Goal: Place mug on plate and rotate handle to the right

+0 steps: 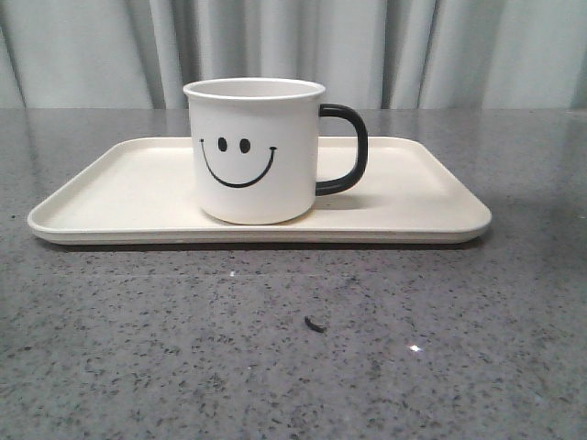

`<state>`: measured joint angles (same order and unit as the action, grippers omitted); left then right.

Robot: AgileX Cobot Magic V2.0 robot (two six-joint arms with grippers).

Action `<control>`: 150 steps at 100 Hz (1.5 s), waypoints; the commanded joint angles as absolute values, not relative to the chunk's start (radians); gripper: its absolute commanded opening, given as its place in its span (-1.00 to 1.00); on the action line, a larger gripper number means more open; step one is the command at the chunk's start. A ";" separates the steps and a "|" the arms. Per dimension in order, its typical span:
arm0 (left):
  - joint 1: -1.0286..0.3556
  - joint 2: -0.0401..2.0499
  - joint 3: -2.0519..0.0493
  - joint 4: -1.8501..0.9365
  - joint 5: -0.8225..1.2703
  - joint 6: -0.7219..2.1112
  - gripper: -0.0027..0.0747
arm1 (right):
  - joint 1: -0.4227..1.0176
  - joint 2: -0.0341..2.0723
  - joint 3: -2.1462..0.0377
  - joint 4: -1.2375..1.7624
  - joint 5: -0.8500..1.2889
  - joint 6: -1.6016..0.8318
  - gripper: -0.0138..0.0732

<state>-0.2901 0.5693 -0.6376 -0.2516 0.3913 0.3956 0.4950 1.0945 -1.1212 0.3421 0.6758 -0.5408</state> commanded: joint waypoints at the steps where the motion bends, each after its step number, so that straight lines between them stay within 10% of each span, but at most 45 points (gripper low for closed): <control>1: -0.288 0.536 -0.641 -0.276 0.304 0.385 -0.98 | 0.490 0.983 -1.037 0.369 0.489 -0.536 -0.89; 68: -0.288 0.156 -0.408 -0.308 0.280 0.385 -0.98 | 0.490 0.353 -0.401 0.480 0.152 -0.536 -0.89; 150: -0.288 0.129 -0.393 -0.308 0.283 0.385 -0.98 | 0.490 0.245 -0.363 0.480 0.127 -0.536 -0.89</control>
